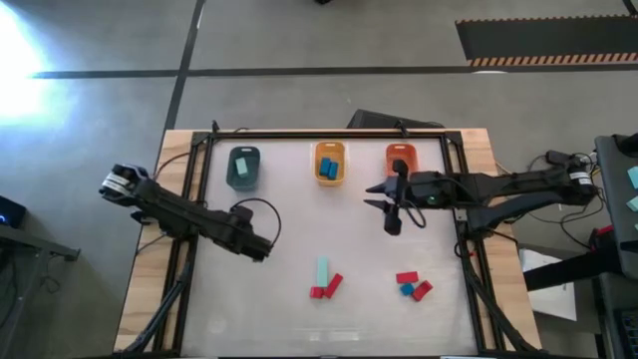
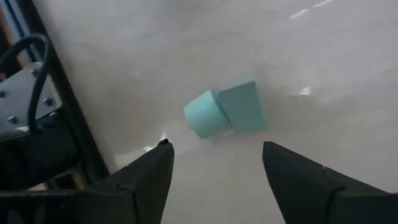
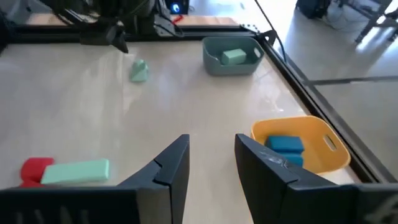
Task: Sort & place blocks by color
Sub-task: Put the red block into the orange bin
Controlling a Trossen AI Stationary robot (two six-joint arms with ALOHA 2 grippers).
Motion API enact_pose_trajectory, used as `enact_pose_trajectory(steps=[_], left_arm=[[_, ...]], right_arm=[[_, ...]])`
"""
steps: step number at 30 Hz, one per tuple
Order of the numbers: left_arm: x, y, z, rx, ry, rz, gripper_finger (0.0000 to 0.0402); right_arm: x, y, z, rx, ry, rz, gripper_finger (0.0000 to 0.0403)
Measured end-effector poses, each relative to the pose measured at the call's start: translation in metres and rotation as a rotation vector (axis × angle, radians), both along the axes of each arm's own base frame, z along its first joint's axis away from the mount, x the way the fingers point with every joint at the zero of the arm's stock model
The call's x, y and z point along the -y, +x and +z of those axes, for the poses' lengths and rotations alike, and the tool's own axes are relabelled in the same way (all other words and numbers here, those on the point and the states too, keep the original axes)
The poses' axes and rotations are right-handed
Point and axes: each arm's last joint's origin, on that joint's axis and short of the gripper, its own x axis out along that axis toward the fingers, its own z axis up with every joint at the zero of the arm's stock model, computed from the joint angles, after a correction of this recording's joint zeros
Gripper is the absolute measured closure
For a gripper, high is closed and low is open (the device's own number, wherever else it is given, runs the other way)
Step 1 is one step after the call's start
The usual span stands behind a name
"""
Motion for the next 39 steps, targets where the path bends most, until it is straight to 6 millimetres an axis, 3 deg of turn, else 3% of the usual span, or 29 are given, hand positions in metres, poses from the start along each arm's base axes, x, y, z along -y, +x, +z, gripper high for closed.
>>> enact_pose_trajectory(steps=[6, 11, 19, 29, 35, 39], left_arm=[[-0.002, 0.004, 0.012, 0.196, 0.052, -0.069, 0.0144], [-0.004, 0.016, 0.017, 0.335, 0.117, -0.160, 0.0143], [-0.010, 0.022, 0.020, 0.365, 0.159, -0.228, 0.0143], [-0.012, 0.023, 0.021, 0.361, 0.206, -0.260, 0.0143], [-0.009, 0.022, 0.021, 0.362, 0.206, -0.277, 0.0143], [-0.005, 0.028, 0.020, 0.397, 0.213, -0.334, 0.0143]], right_arm=[[0.001, -0.015, -0.013, -0.014, 0.064, -0.030, 0.0285], [-0.003, -0.022, -0.023, -0.152, 0.227, -0.010, 0.0286], [-0.013, -0.030, -0.030, -0.378, 0.447, -0.084, 0.0299], [-0.062, -0.030, -0.037, -0.571, 0.393, 0.202, 0.0321], [-0.097, -0.028, -0.056, -0.662, 0.309, 0.225, 0.0341], [-0.110, -0.027, -0.069, -0.723, 0.269, 0.231, 0.0350]])
